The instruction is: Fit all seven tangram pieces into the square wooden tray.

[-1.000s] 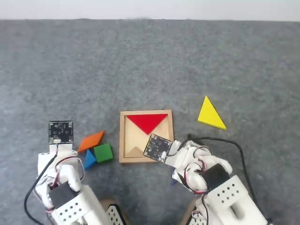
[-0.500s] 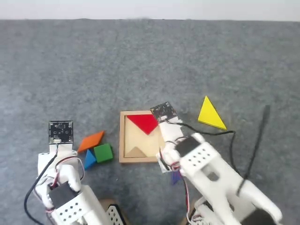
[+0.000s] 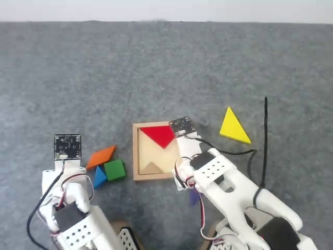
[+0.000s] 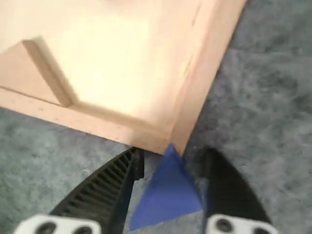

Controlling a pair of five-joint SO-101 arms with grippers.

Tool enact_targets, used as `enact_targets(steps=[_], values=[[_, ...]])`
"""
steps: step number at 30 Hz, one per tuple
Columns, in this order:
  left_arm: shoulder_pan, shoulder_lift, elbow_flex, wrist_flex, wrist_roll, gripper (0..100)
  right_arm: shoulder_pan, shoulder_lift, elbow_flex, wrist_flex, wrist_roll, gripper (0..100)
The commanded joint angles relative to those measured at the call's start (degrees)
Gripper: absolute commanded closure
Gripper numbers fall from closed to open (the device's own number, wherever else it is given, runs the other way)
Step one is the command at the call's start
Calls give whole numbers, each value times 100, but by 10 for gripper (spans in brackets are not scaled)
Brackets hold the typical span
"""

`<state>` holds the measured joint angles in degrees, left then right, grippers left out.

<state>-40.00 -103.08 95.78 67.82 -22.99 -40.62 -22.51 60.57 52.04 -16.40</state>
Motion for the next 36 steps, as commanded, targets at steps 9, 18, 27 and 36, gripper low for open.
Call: enact_targets(steps=[9,18,27,36], values=[[0,-132,-31,-79,-53,987,136,-66,-53,-75,62,478],[0,-132,-31,-79,-53,987,57,-1244,299,602,-1169,636],[0,-132,-31,-79,-53,987,-400,-796,1090,-936,-2207,641],[0,-132,-31,-70,-53,987,312,171,571,-787,-2400,641]])
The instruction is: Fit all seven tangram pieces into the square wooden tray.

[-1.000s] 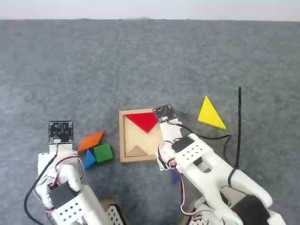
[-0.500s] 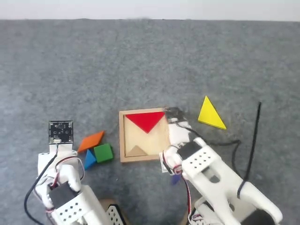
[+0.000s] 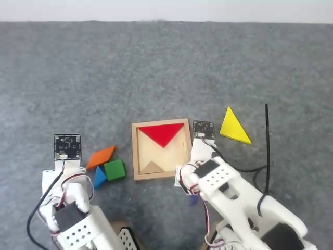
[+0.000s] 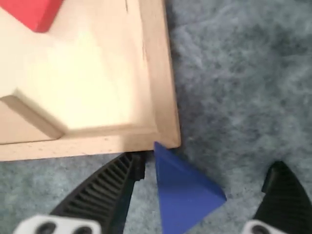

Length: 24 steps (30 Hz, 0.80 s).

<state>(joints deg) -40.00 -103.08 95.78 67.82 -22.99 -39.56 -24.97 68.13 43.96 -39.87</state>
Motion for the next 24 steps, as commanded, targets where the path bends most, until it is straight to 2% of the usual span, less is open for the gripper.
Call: enact_targets(steps=[1,10,14,24], values=[[0,-132,-31,-70,-53,987,171,426,-193,40,-53,641],[-9,-132,-31,-70,-53,987,101,409,-193,66,-18,642],[-9,-132,-31,-70,-53,987,101,400,-229,180,246,694],[-9,-132,-31,-70,-53,987,-259,400,-413,629,299,678]])
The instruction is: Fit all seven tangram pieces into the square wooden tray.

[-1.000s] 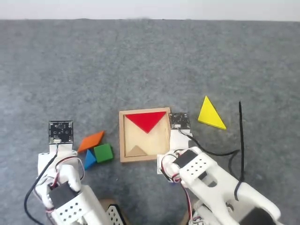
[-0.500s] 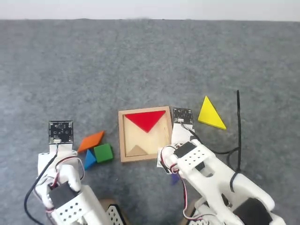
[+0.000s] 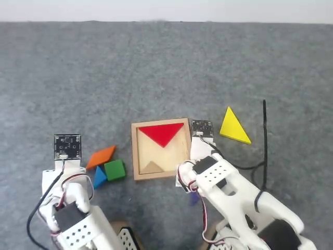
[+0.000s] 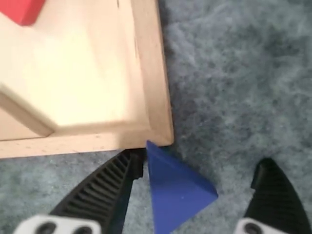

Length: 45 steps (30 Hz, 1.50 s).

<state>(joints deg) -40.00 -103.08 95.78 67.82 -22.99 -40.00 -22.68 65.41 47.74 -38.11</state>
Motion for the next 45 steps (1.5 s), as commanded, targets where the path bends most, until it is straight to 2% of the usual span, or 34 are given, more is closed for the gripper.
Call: enact_targets(steps=[1,11,34,45], values=[[-9,-132,-31,-70,-53,987,-303,180,-149,268,105,678],[-9,-132,-31,-70,-53,987,-1042,242,-105,92,-202,680],[-9,-132,-31,-70,-53,987,-1068,242,-35,92,-237,681],[-9,-132,-31,-70,-53,987,-1402,215,-26,127,-211,681]])
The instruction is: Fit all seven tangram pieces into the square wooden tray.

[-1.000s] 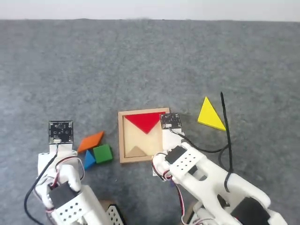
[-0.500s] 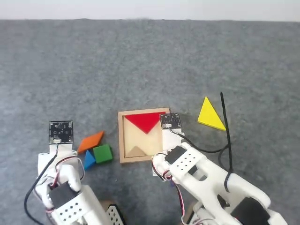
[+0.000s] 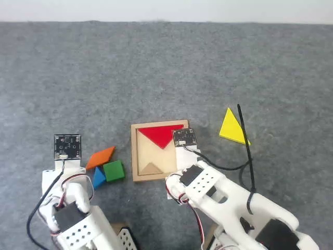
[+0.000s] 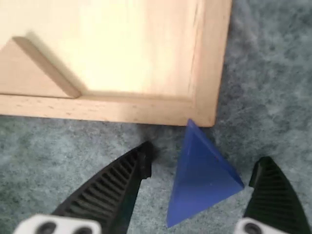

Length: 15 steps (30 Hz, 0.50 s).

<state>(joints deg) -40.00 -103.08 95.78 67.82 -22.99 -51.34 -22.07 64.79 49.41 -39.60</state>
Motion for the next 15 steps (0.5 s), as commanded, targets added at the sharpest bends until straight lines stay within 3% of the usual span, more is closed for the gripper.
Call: enact_targets(steps=[1,15], values=[[-9,-132,-31,-70,-53,987,-268,180,35,-40,-53,681],[-9,-132,-31,-70,-53,987,-268,180,44,75,-44,681]])
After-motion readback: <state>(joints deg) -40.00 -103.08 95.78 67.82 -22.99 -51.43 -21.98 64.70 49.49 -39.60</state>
